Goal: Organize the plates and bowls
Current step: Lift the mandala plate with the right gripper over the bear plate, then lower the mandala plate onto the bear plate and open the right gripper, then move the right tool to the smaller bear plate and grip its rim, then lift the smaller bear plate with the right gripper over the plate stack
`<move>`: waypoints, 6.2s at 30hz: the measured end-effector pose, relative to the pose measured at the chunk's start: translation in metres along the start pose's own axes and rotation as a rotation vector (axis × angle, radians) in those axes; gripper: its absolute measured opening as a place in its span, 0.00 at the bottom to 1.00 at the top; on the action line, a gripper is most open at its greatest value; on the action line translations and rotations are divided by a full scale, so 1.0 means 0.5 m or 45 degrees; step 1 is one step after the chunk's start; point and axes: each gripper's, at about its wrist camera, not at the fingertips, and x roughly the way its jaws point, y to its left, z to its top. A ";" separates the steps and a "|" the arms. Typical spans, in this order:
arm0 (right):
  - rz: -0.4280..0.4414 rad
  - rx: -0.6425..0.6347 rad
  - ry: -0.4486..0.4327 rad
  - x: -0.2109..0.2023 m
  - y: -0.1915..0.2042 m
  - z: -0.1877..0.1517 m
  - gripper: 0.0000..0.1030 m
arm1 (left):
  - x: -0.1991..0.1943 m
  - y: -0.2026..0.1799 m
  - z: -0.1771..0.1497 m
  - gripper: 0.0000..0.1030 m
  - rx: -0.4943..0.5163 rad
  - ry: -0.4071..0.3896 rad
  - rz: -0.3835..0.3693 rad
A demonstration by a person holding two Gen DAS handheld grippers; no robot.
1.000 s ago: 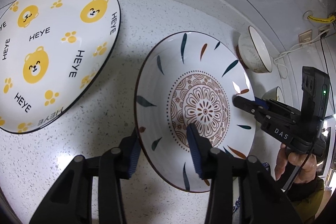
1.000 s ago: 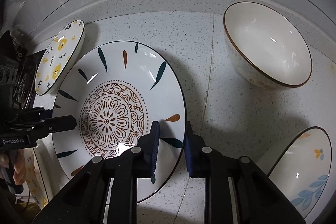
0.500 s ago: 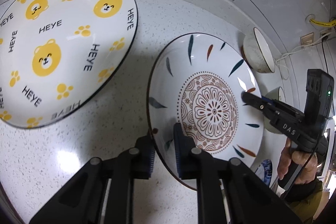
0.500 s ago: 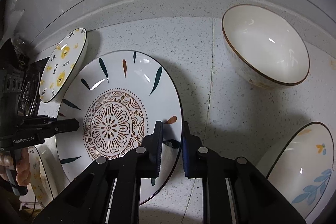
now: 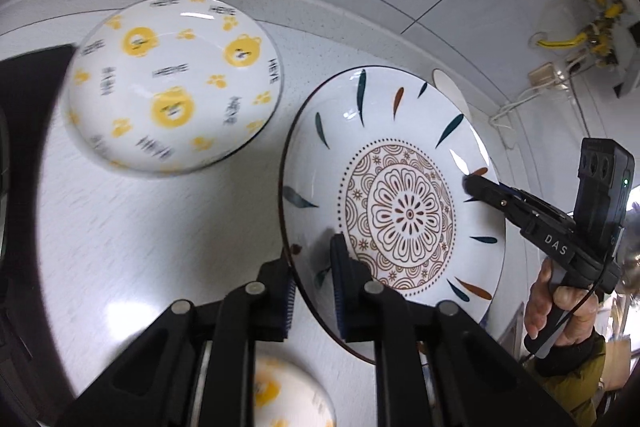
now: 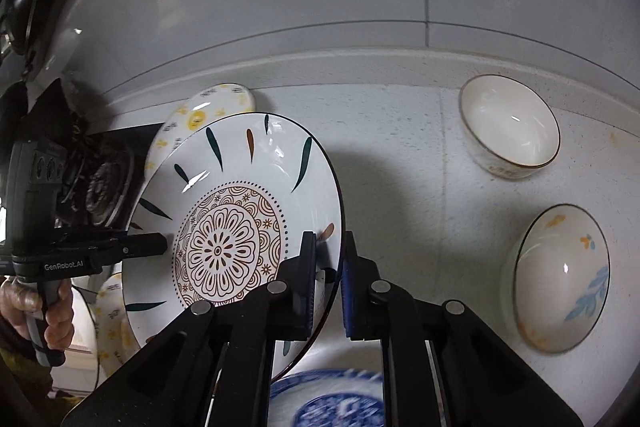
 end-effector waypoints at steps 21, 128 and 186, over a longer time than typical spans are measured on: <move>0.174 0.073 0.208 0.090 0.280 -0.280 0.09 | -0.170 0.259 -0.306 0.14 -0.049 0.125 0.010; 0.294 0.280 0.097 0.225 0.132 0.111 0.89 | -0.050 0.284 0.239 0.83 -0.083 0.035 0.271; 0.223 0.286 0.223 0.354 0.090 0.140 0.12 | 0.022 0.409 0.290 0.13 -0.304 0.071 0.161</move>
